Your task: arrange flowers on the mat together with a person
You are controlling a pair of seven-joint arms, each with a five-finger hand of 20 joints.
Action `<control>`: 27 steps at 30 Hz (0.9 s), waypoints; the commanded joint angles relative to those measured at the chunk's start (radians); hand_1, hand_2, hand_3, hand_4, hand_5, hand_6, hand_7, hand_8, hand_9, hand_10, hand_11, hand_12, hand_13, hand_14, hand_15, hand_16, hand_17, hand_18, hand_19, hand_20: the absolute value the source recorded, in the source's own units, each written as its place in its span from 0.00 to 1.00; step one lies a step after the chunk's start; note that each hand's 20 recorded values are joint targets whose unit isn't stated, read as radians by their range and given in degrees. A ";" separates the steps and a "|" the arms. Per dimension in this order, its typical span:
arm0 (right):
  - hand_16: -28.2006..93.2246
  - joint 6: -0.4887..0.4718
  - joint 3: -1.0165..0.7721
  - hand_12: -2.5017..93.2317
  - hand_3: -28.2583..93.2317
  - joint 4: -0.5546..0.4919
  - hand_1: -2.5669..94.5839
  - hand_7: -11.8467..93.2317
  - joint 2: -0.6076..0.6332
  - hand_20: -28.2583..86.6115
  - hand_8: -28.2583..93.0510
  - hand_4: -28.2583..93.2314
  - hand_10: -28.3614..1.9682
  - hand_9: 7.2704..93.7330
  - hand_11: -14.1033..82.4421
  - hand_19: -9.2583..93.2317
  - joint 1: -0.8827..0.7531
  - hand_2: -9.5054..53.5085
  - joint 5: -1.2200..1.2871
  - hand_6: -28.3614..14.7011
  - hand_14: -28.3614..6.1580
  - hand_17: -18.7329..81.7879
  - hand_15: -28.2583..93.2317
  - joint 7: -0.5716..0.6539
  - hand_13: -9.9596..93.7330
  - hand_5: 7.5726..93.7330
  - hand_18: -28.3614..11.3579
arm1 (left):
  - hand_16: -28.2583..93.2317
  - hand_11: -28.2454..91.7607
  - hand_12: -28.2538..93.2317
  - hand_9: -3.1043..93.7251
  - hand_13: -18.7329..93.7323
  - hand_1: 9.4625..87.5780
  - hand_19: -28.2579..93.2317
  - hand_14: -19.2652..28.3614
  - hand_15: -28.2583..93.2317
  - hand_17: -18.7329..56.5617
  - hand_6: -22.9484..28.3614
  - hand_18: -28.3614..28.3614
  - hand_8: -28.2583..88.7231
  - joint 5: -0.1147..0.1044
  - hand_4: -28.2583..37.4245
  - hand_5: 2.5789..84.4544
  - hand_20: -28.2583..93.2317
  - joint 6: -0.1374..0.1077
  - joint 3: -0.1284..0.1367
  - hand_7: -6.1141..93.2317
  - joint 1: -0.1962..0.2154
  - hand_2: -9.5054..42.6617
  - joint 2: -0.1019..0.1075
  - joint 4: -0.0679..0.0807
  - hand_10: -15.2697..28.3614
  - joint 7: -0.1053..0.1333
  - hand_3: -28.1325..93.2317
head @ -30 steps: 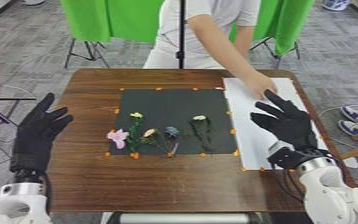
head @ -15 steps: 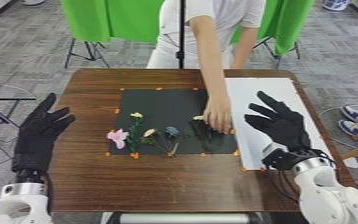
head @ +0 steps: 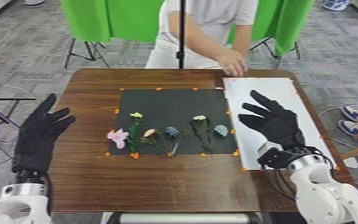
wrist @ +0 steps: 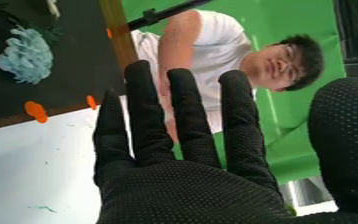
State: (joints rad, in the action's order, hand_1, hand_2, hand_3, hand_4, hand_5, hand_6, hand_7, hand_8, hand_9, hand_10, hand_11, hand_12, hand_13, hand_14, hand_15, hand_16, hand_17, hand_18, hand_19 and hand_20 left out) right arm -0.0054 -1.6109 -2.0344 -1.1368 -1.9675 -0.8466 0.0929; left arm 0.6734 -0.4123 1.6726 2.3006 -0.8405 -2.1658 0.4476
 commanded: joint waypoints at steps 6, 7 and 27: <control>0.35 -0.030 -0.002 0.19 0.91 0.012 0.19 0.24 -0.009 0.45 0.13 0.01 0.48 0.39 0.27 0.48 0.016 0.22 -0.014 0.74 0.27 0.19 0.56 -0.011 0.37 0.37 0.25 | 0.16 0.43 0.32 0.39 0.38 0.15 0.61 0.91 0.65 0.14 0.52 0.88 0.17 0.008 0.00 0.37 0.37 0.000 0.003 0.15 -0.001 0.26 -0.026 0.008 0.75 0.006 0.89; 0.35 -0.032 -0.002 0.19 0.91 0.010 0.19 0.24 -0.009 0.45 0.13 0.01 0.48 0.39 0.27 0.48 0.014 0.22 -0.017 0.75 0.27 0.19 0.56 -0.012 0.37 0.37 0.25 | 0.16 0.43 0.32 0.39 0.38 0.15 0.61 0.91 0.65 0.14 0.52 0.88 0.17 0.007 0.00 0.37 0.37 0.002 0.002 0.15 -0.001 0.26 -0.027 0.009 0.75 0.007 0.89; 0.35 -0.033 0.008 0.19 0.91 0.009 0.19 0.25 -0.010 0.45 0.13 0.01 0.48 0.39 0.27 0.48 0.006 0.22 -0.018 0.75 0.27 0.19 0.57 0.005 0.38 0.37 0.26 | 0.16 0.43 0.32 0.39 0.38 0.16 0.61 0.91 0.65 0.14 0.52 0.88 0.17 -0.007 0.00 0.37 0.37 -0.011 0.003 0.15 0.022 0.26 -0.014 0.003 0.75 0.015 0.89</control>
State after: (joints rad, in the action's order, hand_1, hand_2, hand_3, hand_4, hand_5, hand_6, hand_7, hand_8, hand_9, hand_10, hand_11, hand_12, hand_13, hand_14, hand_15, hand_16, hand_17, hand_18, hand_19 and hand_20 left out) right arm -0.0322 -1.6076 -2.0202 -1.1391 -1.9497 -0.8556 0.0935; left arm 0.6765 -0.4122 1.6779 2.3039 -0.8630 -2.1640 0.4554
